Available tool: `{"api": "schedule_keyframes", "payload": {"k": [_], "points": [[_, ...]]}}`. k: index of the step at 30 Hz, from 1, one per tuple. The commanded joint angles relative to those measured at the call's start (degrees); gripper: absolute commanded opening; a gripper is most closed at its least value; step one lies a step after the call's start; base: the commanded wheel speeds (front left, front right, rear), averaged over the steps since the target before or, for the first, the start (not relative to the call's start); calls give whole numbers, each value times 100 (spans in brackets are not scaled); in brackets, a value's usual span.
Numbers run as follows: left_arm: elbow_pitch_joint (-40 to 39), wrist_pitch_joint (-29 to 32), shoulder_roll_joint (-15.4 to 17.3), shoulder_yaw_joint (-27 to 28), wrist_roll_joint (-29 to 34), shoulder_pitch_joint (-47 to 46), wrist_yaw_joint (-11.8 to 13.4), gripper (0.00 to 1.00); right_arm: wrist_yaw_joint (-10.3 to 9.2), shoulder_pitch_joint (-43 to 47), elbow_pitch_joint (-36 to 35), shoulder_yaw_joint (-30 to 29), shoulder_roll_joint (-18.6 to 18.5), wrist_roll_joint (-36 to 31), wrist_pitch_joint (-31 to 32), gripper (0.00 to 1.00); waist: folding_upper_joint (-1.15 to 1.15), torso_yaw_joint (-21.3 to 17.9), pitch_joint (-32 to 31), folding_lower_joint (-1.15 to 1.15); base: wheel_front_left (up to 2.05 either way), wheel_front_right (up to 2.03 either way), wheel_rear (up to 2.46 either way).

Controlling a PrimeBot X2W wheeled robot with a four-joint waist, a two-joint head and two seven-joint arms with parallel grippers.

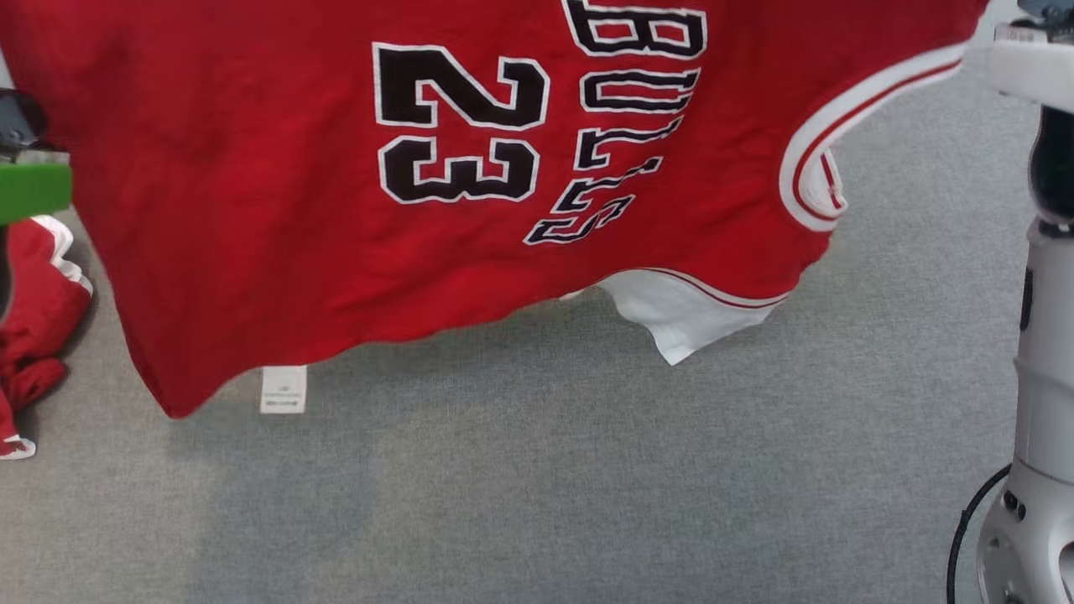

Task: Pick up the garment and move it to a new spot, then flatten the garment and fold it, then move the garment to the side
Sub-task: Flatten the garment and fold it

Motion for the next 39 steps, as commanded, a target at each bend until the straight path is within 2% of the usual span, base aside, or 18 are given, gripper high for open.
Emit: {"api": "schedule_keyframes", "payload": {"k": [1, 6, 12, 20, 24, 29, 35, 39], "points": [[118, 3, 136, -95, -44, -163, 15, 0, -8, -256, 87, 37, -6, -61, 65, 0, 0, -8, 182, 0, 0, 0, 0], [497, 5, 308, -289, -322, -641, 15, 0, -7, -984, 435, 120, 51, -409, 207, 0, 0, -14, 684, 0, 0, 0, 0], [912, 3, 279, -377, -457, -1406, 15, 0, -8, -2118, 1153, 77, 168, -1107, 143, 0, 0, -39, 1414, 0, 0, 0, 0], [1390, 3, 89, -234, -103, -2771, 15, 0, -9, -3856, 1800, -470, 292, -2300, -9, 0, 0, -84, 2120, 0, 0, 0, 0], [1514, 3, -77, -111, -28, -2945, 15, 0, -9, -4122, 1908, -718, 325, -2493, -37, 0, 0, -131, 2328, 0, 0, 0, 0], [1483, 4, -250, 119, -41, -2278, 16, 0, -10, -3465, 1718, -808, 351, -2231, -48, 0, 0, -233, 2447, 0, 0, 0, 0], [1582, 3, -725, 397, -189, -702, 17, 0, -12, -1582, 1124, -681, 362, -1398, -50, 0, 0, -247, 2288, 0, 0, 0, 0], [1735, 3, -1119, 348, -140, 414, 18, 0, -16, -44, 763, -701, 353, -643, -51, 0, 0, -217, 2049, 0, 0, 0, 0]]}}
